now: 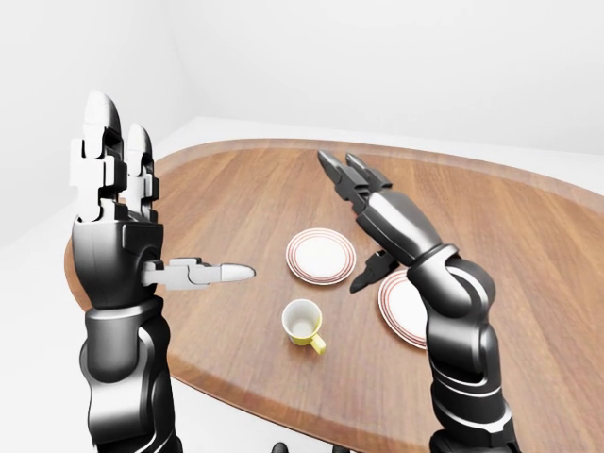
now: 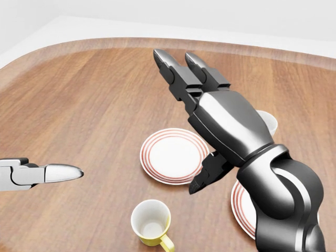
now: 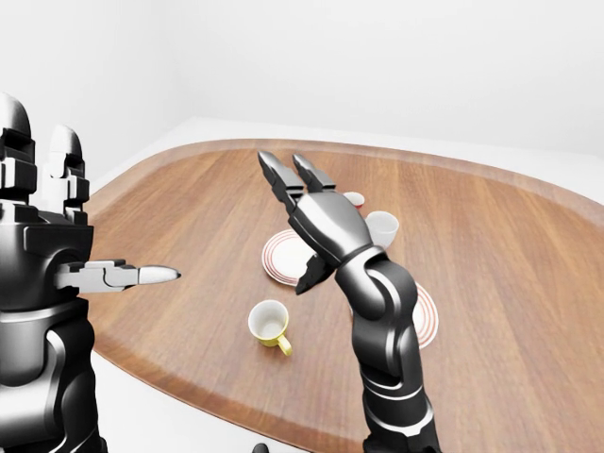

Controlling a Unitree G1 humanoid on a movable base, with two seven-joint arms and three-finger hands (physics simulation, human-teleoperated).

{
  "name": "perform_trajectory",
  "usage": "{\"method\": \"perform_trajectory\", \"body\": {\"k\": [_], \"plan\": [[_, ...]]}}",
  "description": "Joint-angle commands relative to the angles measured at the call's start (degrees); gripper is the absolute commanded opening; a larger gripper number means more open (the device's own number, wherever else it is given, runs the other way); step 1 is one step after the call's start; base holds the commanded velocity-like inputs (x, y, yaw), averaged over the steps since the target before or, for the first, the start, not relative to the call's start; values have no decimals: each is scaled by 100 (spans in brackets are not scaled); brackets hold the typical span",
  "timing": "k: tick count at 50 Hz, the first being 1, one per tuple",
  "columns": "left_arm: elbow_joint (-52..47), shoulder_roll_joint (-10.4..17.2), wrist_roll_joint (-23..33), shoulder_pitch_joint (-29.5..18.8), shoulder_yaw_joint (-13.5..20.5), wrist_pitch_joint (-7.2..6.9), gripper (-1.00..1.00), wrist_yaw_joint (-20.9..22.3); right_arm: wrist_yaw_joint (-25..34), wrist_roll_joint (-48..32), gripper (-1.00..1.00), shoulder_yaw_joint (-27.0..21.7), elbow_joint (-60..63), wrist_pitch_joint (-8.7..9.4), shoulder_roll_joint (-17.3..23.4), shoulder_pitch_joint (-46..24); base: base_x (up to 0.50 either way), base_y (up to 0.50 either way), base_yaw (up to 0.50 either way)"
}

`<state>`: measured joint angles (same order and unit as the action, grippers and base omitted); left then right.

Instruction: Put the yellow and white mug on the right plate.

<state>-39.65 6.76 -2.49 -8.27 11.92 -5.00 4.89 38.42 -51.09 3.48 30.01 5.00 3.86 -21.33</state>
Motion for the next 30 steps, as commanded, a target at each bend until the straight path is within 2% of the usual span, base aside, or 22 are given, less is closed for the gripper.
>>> {"method": "perform_trajectory", "body": {"k": [1, 14, 30], "plan": [[22, 11, -12, -5, 19, 0, 100, 0, 158, -819, 100, 96, -125, 0, -150, -189, 0, 0, 0], [71, 11, -6, 1, 23, 0, 100, 5, 158, -779, 100, 120, -665, 0, -337, -242, 0, 0, 0], [157, 51, -44, -36, 92, 0, 100, -7, 107, -769, 100, 497, -1014, 0, -619, 169, 0, 0, 0]]}}
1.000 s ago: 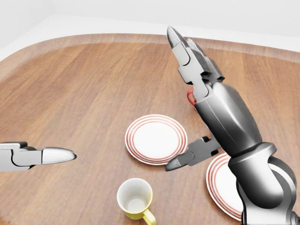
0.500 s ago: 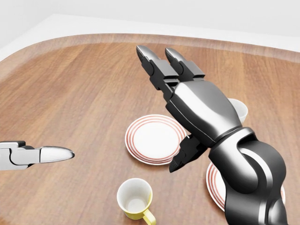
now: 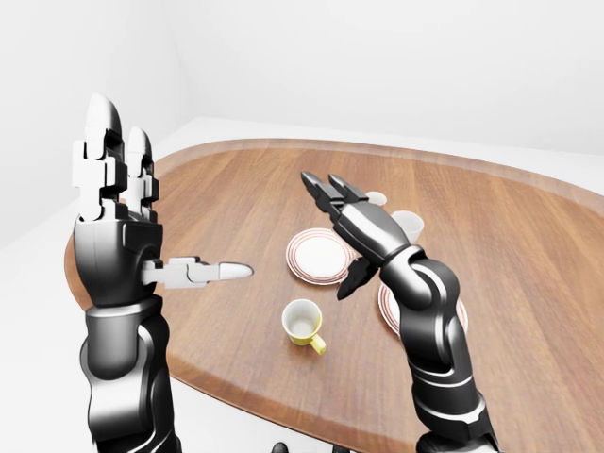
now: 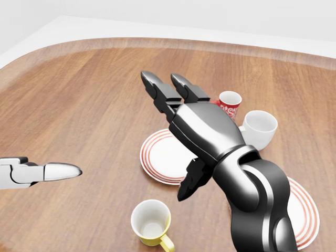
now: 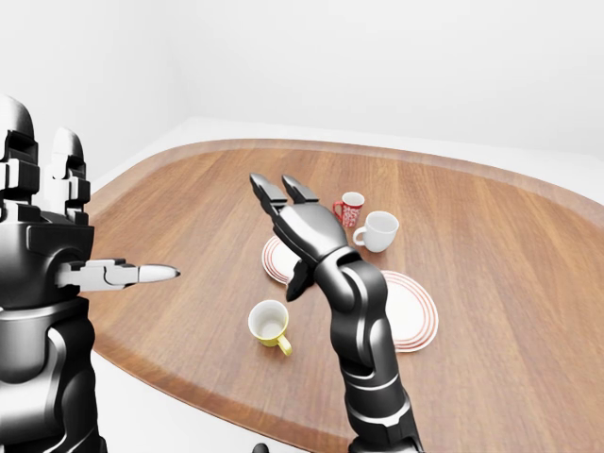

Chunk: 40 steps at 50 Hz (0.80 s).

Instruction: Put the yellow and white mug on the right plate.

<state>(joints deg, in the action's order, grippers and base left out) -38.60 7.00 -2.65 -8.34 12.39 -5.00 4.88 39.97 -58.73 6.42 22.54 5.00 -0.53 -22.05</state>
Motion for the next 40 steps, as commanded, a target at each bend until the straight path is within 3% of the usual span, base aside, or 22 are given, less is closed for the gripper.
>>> {"method": "perform_trajectory", "body": {"k": [1, 40], "plan": [[60, 32, -34, -33, 53, 0, 100, -6, -72, -4, 100, 222, -285, 0, -193, 267, 0, 0, 0], [-21, 116, -174, -104, 171, 0, 100, -57, -1781, 576, 100, 526, -1855, 0, -371, 720, 0, 0, 0]]}}
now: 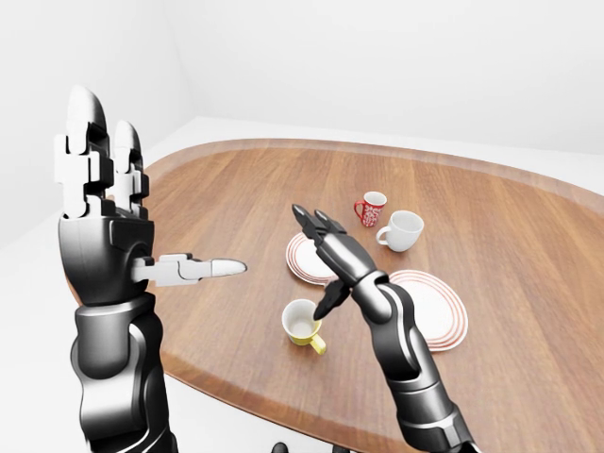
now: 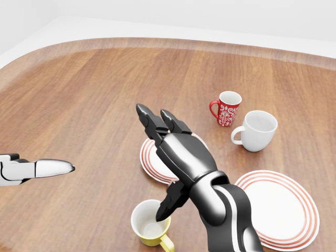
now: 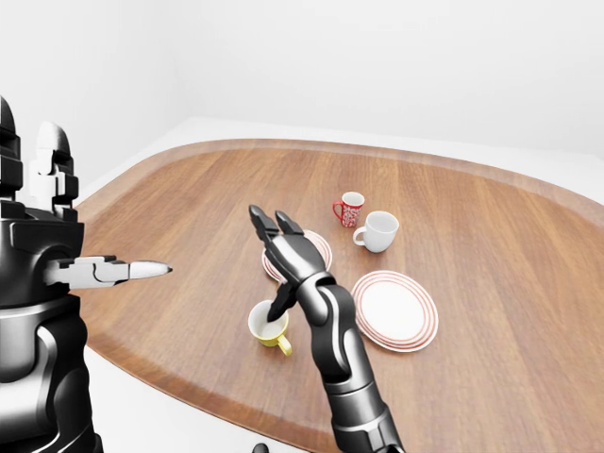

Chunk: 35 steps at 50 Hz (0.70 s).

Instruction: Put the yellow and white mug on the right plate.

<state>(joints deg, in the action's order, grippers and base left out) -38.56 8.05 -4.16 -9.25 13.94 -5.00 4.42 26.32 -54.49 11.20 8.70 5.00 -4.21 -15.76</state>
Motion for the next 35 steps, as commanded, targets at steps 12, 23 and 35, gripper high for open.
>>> {"method": "perform_trajectory", "body": {"k": [12, 23, 35], "plan": [[-17, 13, -16, -20, -1, 0, 100, -13, -538, 229, 100, 88, -627, 0, 2, 213, 0, 0, 0], [-23, 9, -15, -20, -2, 0, 100, -11, -852, 358, 100, 126, -1110, 0, -29, 267, 0, 0, 0], [-38, -2, -6, -2, -17, 0, 100, -13, -1235, 405, 100, 132, -1749, 0, -20, 279, 0, 0, 0]]}}
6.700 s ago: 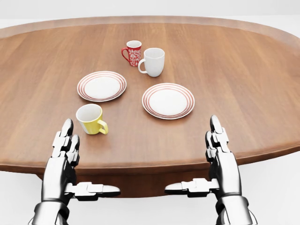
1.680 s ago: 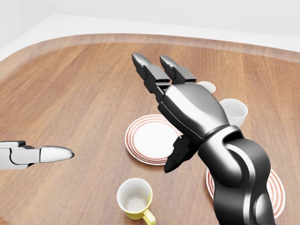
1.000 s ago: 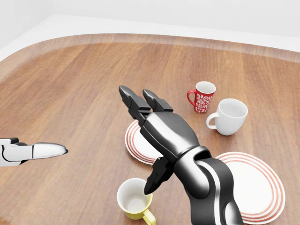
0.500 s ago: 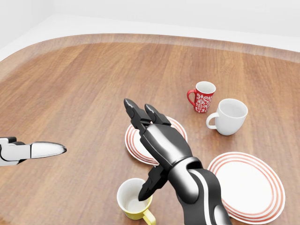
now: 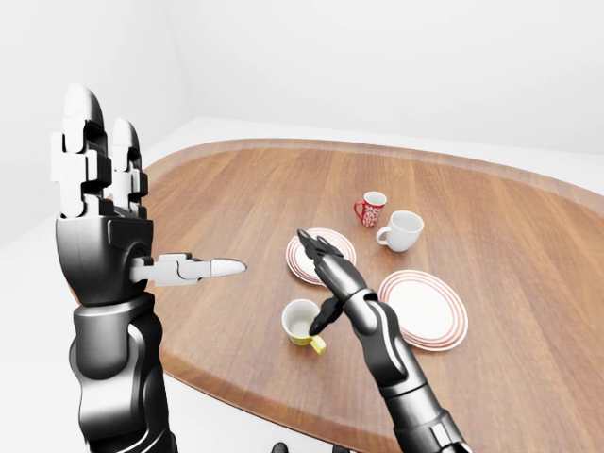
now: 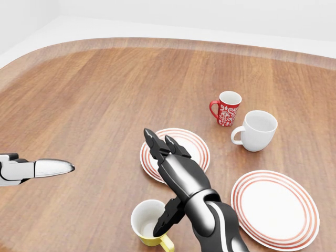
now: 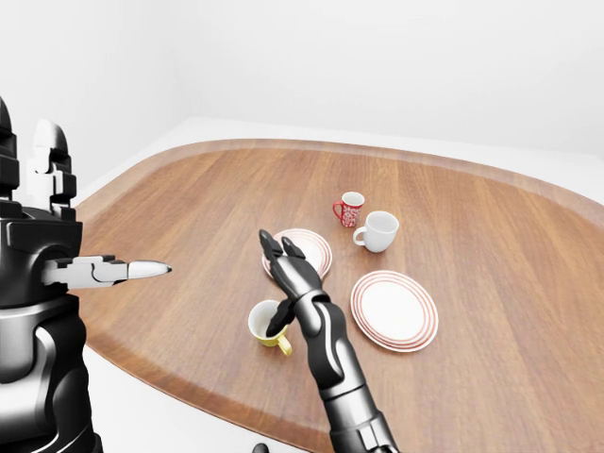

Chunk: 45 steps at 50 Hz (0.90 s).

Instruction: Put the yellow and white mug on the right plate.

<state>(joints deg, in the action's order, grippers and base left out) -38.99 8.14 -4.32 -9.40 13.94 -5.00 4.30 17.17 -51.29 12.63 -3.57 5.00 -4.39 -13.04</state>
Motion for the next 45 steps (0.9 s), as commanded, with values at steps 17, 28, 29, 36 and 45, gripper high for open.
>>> {"method": "perform_trajectory", "body": {"k": [17, 28, 29, 36, 45], "plan": [[52, -39, 43, 52, -53, 0, 100, 14, -619, 132, 100, -27, -1067, 0, 4, -49, 0, 0, 0], [53, -26, 28, 26, -25, 0, 100, 25, -882, 145, 100, -98, -1823, 0, -21, -340, 0, 0, 0], [43, -24, 24, 27, -20, 0, 100, 24, -892, 149, 100, -101, -1853, 0, -25, -351, 0, 0, 0], [42, -30, 33, 35, -46, 0, 100, 15, -981, 162, 100, -121, -2086, 0, -35, -447, 0, 0, 0], [-14, -24, 26, 30, -34, 0, 100, 14, -960, 103, 100, -92, -2135, 0, -94, -551, 0, 0, 0]]}}
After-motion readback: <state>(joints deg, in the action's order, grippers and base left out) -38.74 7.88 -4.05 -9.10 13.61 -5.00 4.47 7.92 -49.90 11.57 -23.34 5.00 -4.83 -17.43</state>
